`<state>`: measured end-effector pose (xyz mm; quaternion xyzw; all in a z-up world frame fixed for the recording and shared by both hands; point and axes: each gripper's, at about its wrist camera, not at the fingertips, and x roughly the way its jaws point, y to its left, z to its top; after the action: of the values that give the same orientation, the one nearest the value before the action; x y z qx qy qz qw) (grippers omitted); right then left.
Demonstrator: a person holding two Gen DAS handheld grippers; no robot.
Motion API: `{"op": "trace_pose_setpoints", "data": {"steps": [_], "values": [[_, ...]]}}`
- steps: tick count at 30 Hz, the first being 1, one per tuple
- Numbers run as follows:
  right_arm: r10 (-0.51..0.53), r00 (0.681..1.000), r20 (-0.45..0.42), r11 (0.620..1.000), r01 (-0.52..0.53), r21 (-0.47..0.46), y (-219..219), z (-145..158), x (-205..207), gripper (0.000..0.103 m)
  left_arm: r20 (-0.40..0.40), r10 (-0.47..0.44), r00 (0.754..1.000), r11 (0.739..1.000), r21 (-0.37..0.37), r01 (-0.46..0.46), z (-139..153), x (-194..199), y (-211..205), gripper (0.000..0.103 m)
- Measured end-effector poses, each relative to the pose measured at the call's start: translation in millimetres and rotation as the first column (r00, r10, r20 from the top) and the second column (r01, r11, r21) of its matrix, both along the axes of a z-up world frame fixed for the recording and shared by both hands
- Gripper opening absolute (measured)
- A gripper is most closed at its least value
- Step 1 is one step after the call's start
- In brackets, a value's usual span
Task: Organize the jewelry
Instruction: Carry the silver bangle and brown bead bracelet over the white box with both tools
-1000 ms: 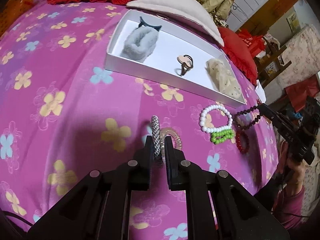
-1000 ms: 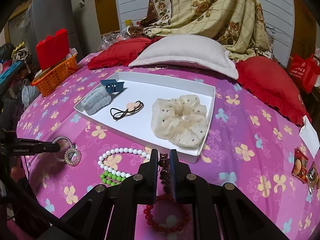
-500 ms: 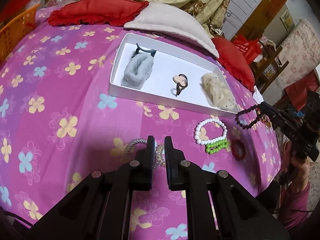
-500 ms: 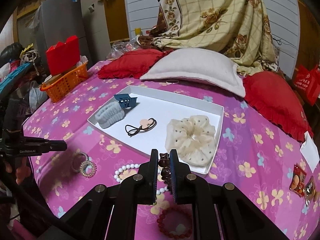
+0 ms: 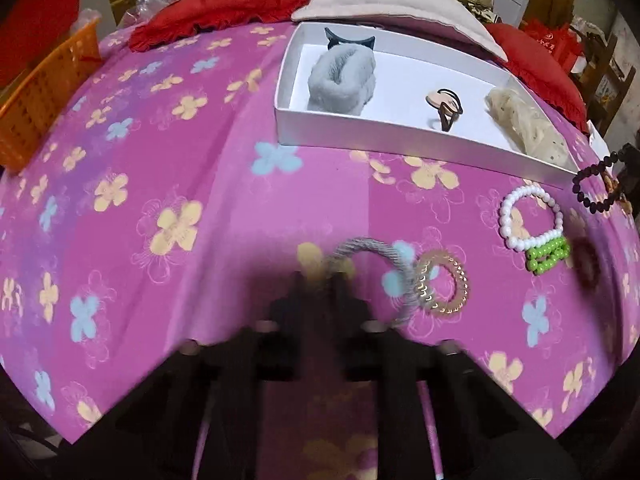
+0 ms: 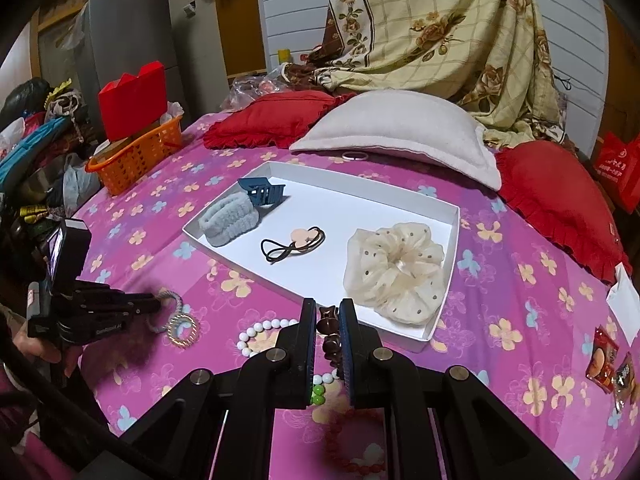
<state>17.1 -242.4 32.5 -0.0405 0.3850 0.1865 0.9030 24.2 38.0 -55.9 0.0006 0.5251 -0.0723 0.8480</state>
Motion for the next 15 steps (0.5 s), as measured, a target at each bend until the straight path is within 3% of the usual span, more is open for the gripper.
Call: {"op": "trace_pose_setpoints", "data": {"steps": [2,7,15], "values": [[0.000,1.000,0.008,1.000,-0.001,0.007,-0.6,3.7,-0.9,0.011,-0.024,-0.018,1.000,0.998,-0.061,0.016,0.6,0.3,1.9,0.006],[0.004,0.999,0.036,0.999,-0.005,0.039,-2.5,18.8,-1.7,0.011,0.045,0.008,0.999,0.991,-0.130,-0.002,34.6,-8.0,15.3,0.006],[0.012,0.999,0.050,0.998,-0.014,0.053,3.6,30.6,14.4,0.011,0.145,-0.006,0.989,0.990,-0.139,0.027,83.7,4.4,4.8,0.006]]}}
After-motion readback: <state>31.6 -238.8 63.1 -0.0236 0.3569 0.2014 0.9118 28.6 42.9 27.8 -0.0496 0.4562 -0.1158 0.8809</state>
